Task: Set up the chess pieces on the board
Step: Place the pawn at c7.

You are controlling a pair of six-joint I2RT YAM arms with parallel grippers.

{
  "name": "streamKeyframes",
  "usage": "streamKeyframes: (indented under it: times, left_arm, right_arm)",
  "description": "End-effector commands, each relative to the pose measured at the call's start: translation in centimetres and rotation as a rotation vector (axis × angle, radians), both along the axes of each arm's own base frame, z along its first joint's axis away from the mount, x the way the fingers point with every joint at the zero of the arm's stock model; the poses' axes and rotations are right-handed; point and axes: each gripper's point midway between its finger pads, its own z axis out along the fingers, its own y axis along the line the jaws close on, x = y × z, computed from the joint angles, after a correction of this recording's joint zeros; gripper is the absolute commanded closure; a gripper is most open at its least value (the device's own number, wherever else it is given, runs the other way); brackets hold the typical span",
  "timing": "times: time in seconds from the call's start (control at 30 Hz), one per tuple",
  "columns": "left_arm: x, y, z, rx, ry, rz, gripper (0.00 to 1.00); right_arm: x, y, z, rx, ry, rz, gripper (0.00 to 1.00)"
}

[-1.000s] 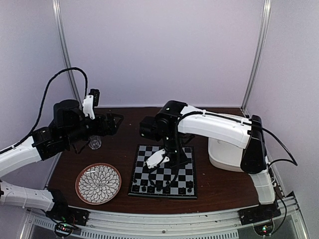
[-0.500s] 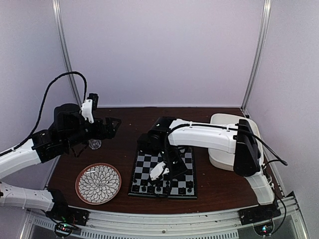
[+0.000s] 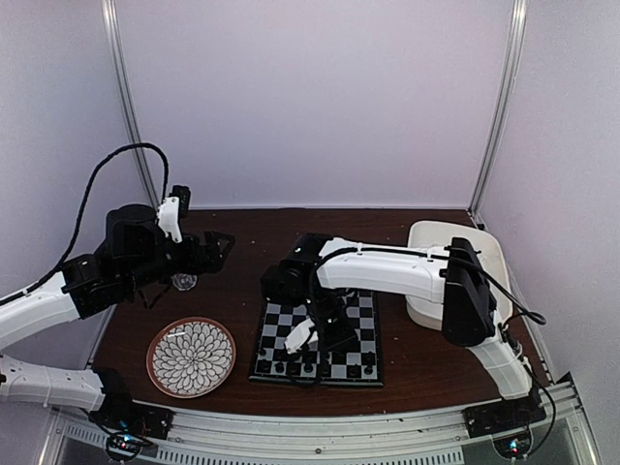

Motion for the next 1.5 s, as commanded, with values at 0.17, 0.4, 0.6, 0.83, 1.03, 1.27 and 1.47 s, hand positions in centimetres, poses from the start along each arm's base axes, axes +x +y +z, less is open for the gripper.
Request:
streamKeyframes:
  times: [0.17, 0.4, 0.6, 0.83, 1.03, 1.27, 1.47]
  left_arm:
    - [-0.1, 0.1, -0.3, -0.019, 0.000, 0.008, 0.02]
    - [0.1, -0.3, -0.6, -0.017, 0.012, 0.001, 0.02]
    - [0.1, -0.4, -0.8, -0.016, 0.019, -0.001, 0.02]
    - [0.2, -0.6, -0.9, -0.023, 0.027, -0.005, 0.02]
    - [0.2, -0.8, -0.8, -0.024, 0.029, -0.010, 0.03]
    - [0.3, -0.9, -0.9, -0.019, 0.035, -0.013, 0.02]
    - [0.4, -1.1, -1.1, -0.019, 0.041, -0.016, 0.02]
  right_arm:
    - [-0.4, 1.1, -1.2, 0.009, 0.013, -0.006, 0.97]
    - [-0.5, 1.3, -1.8, 0.018, 0.020, -0.012, 0.95]
    - [-0.7, 1.0, -2.6, 0.004, 0.024, -0.016, 0.95]
    - [-0.7, 0.7, -3.1, -0.013, 0.024, -0.016, 0.94]
    - [-0.4, 0.5, -3.3, -0.018, 0.009, -0.013, 0.89]
    - [-0.2, 0.6, -2.8, -0.007, -0.006, -0.014, 0.83]
    - [0.1, 0.6, -2.2, 0.006, -0.023, -0.017, 0.81]
